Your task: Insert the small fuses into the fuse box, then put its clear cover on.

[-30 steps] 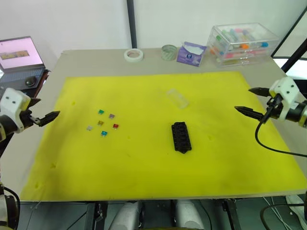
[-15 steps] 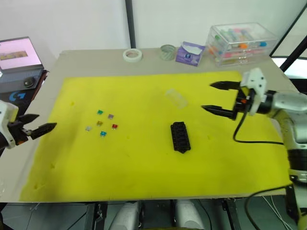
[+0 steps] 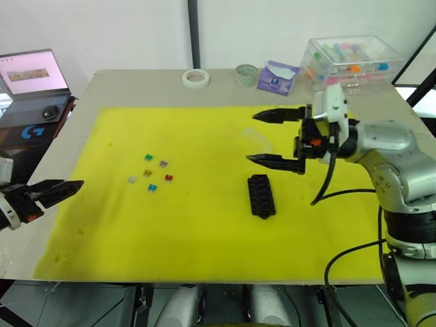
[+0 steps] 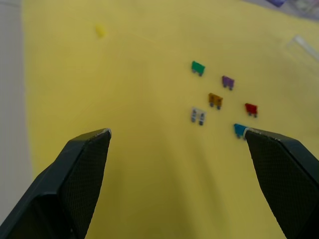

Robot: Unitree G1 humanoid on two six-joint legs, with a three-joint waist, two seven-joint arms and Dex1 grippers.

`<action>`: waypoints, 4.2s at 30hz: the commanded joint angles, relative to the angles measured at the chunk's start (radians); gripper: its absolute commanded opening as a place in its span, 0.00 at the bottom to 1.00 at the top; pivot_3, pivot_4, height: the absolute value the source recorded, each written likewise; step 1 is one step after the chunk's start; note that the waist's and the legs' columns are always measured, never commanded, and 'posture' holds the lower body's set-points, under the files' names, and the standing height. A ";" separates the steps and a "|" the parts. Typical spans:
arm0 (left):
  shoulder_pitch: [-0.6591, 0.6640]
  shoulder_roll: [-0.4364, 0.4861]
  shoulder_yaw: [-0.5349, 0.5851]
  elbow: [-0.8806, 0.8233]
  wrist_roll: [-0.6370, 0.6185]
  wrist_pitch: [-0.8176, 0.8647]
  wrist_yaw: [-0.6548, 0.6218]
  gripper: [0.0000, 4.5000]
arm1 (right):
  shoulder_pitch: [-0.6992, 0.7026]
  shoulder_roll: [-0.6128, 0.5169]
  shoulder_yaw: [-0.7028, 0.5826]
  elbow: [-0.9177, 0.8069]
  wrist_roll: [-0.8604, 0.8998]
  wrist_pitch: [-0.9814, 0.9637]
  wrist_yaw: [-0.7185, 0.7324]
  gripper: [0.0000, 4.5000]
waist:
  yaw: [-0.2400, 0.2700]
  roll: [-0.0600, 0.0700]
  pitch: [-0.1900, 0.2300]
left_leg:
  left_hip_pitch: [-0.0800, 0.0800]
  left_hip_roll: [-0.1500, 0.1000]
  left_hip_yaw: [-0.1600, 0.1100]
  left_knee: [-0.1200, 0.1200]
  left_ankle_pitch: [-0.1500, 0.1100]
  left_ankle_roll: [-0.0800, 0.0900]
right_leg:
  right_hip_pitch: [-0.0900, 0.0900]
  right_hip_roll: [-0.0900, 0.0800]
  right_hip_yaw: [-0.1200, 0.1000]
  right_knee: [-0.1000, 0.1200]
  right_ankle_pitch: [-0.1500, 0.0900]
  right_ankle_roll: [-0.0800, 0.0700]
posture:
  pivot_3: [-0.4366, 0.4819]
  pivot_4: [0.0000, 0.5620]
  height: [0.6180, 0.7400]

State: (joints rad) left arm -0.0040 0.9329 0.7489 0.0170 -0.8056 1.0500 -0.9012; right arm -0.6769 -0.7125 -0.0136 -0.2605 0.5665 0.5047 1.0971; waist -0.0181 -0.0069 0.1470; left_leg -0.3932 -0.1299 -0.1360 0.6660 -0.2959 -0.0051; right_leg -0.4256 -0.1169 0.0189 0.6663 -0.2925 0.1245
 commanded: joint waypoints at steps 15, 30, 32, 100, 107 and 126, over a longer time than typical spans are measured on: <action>-0.262 -0.123 0.137 0.417 -0.795 0.564 0.640 1.00 | -0.010 0.022 0.030 -0.039 -0.019 -0.031 -0.023 0.99 | -0.001 -0.004 -0.002 | 0.001 0.000 0.000 0.001 0.000 0.000 | -0.001 0.000 0.000 0.001 0.000 0.000 | 0.48 0.27 1.00; -0.293 -0.230 -0.036 0.513 -1.167 0.314 1.087 1.00 | -0.021 0.039 0.000 -0.070 0.016 0.029 -0.111 0.99 | 0.001 -0.005 -0.002 | 0.001 -0.001 -0.001 0.002 0.000 0.000 | 0.000 0.000 0.001 0.002 0.000 0.000 | 0.48 0.27 1.00; -0.303 -0.245 -0.042 0.506 -1.167 0.305 1.110 1.00 | -0.018 0.034 0.000 -0.074 0.017 0.032 -0.112 0.99 | 0.002 -0.005 -0.003 | 0.001 -0.001 -0.001 0.002 0.000 0.000 | 0.000 0.000 0.001 0.002 0.000 0.000 | 0.48 0.27 1.00; -0.448 -0.277 -0.155 0.637 -0.775 0.294 0.910 0.87 | -0.008 -0.018 -0.040 -0.150 0.061 0.134 -0.167 1.00 | 0.026 -0.006 -0.003 | 0.001 -0.002 -0.001 0.002 0.000 -0.001 | 0.001 -0.001 0.001 0.002 0.000 0.000 | 0.48 0.27 1.00; -0.465 -0.287 -0.157 0.649 -0.693 0.298 0.881 0.72 | -0.006 -0.025 -0.041 -0.153 0.065 0.138 -0.173 1.00 | 0.026 -0.006 -0.003 | 0.001 -0.003 -0.001 0.002 0.000 -0.001 | 0.001 -0.001 0.001 0.002 0.000 0.000 | 0.48 0.27 1.00; -0.484 -0.298 -0.127 0.662 -0.507 0.323 0.804 0.38 | 0.007 -0.043 -0.038 -0.149 0.057 0.128 -0.166 1.00 | 0.028 -0.005 -0.003 | 0.002 -0.002 -0.001 0.002 0.001 -0.001 | 0.001 -0.001 0.001 0.002 0.000 0.000 | 0.48 0.27 1.00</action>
State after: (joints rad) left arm -0.4976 0.6422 0.6240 0.6586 -1.3558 1.3682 -0.1001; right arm -0.6670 -0.7467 -0.0177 -0.3889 0.6130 0.6478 0.9298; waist 0.0101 -0.0120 0.1438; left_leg -0.3917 -0.1323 -0.1368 0.6680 -0.2953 -0.0061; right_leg -0.4246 -0.1180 0.0199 0.6682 -0.2925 0.1245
